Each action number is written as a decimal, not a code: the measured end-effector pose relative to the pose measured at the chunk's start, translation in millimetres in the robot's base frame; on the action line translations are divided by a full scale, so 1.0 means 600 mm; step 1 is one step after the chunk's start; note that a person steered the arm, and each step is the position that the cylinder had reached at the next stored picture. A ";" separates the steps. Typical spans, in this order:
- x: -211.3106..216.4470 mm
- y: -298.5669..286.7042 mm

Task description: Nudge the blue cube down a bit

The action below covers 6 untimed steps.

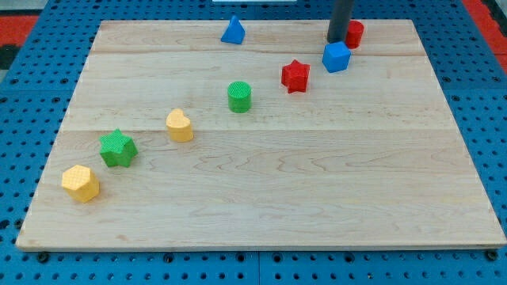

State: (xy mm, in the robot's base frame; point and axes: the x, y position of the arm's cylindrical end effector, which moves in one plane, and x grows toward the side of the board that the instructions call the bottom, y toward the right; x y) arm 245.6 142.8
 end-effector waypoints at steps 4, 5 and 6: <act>0.131 0.087; 0.086 0.037; 0.069 0.026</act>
